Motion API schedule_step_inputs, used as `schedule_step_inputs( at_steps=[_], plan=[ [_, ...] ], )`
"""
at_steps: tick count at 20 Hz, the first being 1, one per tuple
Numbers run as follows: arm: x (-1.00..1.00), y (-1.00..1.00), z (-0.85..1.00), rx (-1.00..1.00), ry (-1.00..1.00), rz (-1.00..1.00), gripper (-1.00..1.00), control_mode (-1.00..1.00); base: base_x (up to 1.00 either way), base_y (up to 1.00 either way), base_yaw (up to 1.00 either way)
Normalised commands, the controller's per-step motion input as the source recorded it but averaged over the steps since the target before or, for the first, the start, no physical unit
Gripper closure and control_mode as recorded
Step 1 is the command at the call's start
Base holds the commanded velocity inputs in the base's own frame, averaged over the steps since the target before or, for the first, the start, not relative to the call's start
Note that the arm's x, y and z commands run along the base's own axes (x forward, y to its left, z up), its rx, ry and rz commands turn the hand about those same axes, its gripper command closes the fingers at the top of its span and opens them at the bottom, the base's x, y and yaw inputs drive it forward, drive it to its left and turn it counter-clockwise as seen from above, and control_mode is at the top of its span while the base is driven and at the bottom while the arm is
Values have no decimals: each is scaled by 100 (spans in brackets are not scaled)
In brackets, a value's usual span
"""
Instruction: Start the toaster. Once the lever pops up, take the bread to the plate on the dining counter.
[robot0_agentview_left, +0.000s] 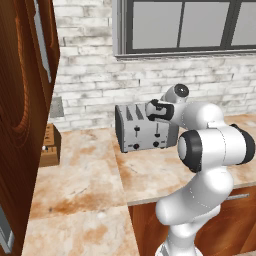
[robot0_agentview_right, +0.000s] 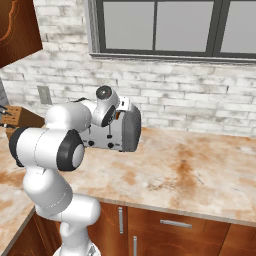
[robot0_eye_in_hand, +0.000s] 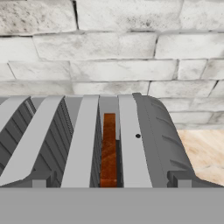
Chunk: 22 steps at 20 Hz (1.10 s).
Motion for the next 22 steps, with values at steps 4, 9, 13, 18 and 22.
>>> schedule_step_inputs(
  at_steps=[4, 9, 13, 18, 22],
  plan=[
    [0, 0, 0, 0, 0, 0, -100, -100, 0, 0, 0],
    [0, 0, 0, 0, 0, 0, -100, -100, 0, 0, 0],
    [0, 0, 0, 0, 0, 0, -100, -100, 0, 0, 0],
    [0, 0, 0, 0, 0, 0, -100, -100, 0, 0, 0],
    [0, 0, 0, 0, 0, 0, -100, -100, 0, 0, 0]
  ],
)
